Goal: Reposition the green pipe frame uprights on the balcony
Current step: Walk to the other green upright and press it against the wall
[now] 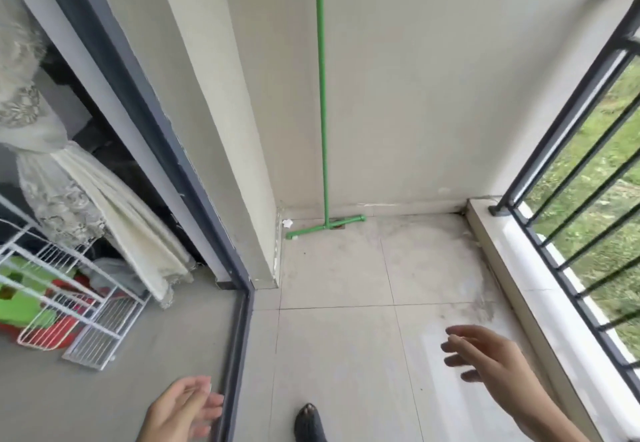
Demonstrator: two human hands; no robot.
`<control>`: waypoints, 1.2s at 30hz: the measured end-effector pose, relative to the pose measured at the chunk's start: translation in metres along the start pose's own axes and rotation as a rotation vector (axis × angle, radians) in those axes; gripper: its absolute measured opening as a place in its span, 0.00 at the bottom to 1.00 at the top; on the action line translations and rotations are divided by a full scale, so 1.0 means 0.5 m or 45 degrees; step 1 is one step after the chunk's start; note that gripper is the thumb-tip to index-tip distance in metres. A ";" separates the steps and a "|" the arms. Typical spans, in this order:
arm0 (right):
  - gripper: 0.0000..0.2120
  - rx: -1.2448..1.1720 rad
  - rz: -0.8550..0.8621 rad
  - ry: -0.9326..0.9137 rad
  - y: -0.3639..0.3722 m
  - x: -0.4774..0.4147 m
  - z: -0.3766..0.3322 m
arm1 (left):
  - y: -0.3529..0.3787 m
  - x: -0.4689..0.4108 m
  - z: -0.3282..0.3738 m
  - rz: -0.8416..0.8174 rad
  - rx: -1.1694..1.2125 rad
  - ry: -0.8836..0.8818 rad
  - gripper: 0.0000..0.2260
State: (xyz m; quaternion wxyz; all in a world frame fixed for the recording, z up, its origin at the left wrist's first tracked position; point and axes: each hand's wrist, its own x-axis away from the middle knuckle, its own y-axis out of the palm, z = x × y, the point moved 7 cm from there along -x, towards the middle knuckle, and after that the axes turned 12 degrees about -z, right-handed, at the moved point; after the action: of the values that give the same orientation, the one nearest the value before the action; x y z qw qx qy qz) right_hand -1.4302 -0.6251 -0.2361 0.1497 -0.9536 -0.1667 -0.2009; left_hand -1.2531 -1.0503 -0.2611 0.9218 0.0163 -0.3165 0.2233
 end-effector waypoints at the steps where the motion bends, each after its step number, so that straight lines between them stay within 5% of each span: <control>1: 0.05 -0.001 0.001 0.002 0.015 -0.029 -0.025 | -0.014 -0.040 0.045 -0.014 -0.010 0.021 0.03; 11: 0.05 -0.025 0.131 0.000 0.057 -0.293 -0.225 | 0.017 -0.378 0.456 -0.227 -0.179 0.328 0.05; 20: 0.04 -0.076 0.184 0.056 -0.011 -0.632 -0.332 | 0.139 -0.692 0.711 -0.302 -0.210 0.375 0.06; 36: 0.06 0.284 -0.088 -0.216 0.022 -1.253 -0.779 | 0.418 -1.073 1.390 -0.427 -0.272 0.892 0.02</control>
State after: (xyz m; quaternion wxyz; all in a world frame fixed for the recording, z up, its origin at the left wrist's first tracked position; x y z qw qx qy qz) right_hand -2.0971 -0.9337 -0.1695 0.2332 -0.9384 -0.2327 -0.1048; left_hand -2.1174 -1.1968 -0.0458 0.9941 -0.1052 0.0024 0.0277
